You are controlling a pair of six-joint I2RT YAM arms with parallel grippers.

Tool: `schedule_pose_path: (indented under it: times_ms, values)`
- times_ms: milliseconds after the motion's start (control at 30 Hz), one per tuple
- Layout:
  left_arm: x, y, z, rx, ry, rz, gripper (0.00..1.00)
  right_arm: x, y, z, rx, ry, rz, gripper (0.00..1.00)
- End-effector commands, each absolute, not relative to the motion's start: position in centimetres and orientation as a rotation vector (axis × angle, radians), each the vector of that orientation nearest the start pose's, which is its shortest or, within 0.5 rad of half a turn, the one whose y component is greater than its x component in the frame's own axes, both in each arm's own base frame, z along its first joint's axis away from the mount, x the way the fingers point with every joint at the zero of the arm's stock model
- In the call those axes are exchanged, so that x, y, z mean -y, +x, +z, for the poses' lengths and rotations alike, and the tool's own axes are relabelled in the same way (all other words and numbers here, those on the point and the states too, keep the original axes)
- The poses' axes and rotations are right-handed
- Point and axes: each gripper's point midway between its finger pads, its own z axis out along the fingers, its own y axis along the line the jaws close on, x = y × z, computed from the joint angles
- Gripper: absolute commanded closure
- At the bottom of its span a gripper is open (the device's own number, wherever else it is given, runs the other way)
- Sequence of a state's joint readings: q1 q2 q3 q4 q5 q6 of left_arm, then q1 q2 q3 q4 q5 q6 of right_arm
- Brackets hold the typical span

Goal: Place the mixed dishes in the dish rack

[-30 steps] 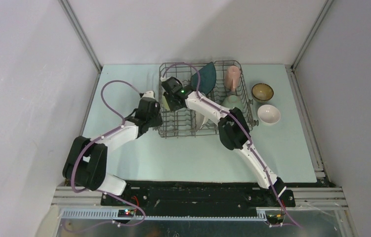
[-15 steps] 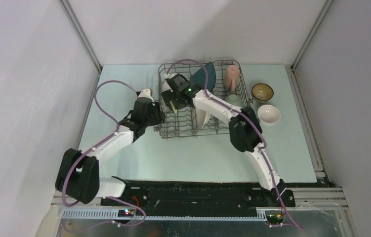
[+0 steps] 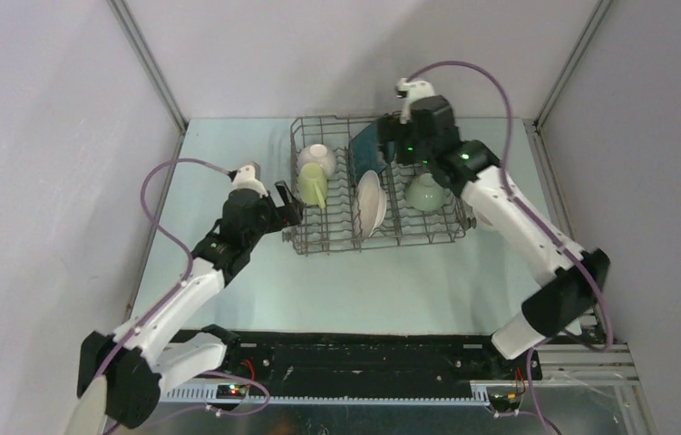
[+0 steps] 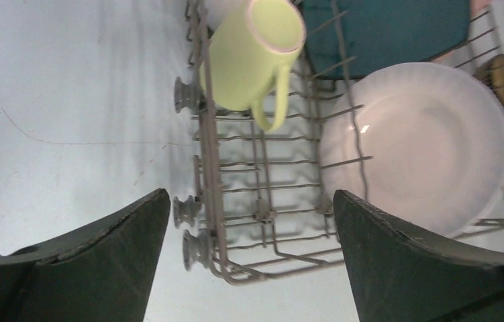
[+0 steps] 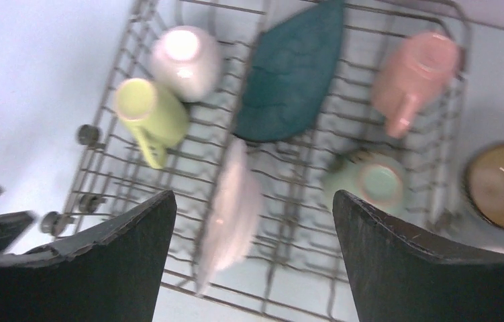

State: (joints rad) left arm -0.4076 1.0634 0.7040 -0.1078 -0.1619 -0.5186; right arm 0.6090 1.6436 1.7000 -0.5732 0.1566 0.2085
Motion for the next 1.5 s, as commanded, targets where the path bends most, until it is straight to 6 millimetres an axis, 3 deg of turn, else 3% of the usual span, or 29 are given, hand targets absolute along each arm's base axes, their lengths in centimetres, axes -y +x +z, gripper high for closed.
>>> schedule_pose_path:
  times_ms: [0, 33, 67, 367, 567, 800, 833, 900, 1133, 1333, 1467]
  values:
    - [13.7, 30.5, 20.4, -1.942, -0.254, -0.494, 0.01, -18.1, 40.1, 29.3, -2.059, -0.122, 0.262, 0.12]
    - [13.7, 30.0, 20.4, -1.946, -0.252, -0.494, 0.00, -16.9, 39.8, 27.8, -2.084, -0.090, 0.269, 0.13]
    - [13.8, 29.4, 21.2, -1.926, -0.246, -0.517, 0.00, -14.7, 39.6, 28.9, -2.055, -0.006, 0.306, 0.14]
    - [15.0, 24.4, 23.0, -1.869, -0.172, -0.756, 0.00, 0.1, 36.7, 24.1, -1.976, 0.610, 0.183, 0.15]
    - [15.2, 23.7, 22.0, -1.878, -0.141, -0.776, 0.00, 5.7, 36.4, 21.9, -1.870, 0.934, 0.108, 0.26]
    - [15.2, 23.7, 21.2, -1.902, -0.124, -0.759, 0.00, 8.0, 38.8, 20.0, -1.883, 0.990, 0.066, 0.28]
    - [15.1, 23.6, 20.9, -1.917, -0.121, -0.747, 0.00, 8.1, 39.4, 20.4, -1.883, 0.982, 0.076, 0.29]
    - [14.8, 23.6, 21.3, -1.918, -0.119, -0.723, 0.00, 8.5, 40.5, 19.0, -1.934, 0.984, 0.083, 0.32]
    - [14.5, 23.5, 21.2, -1.915, -0.120, -0.709, 0.00, 7.8, 43.7, 15.9, -2.050, 0.963, 0.111, 0.36]
    - [14.3, 23.7, 20.8, -1.917, -0.145, -0.697, 0.00, 8.5, 47.7, 13.8, -2.095, 0.976, 0.085, 0.39]
    - [13.7, 23.9, 20.7, -1.919, -0.169, -0.668, 0.00, 9.0, 49.2, 11.9, -2.158, 0.997, 0.048, 0.40]
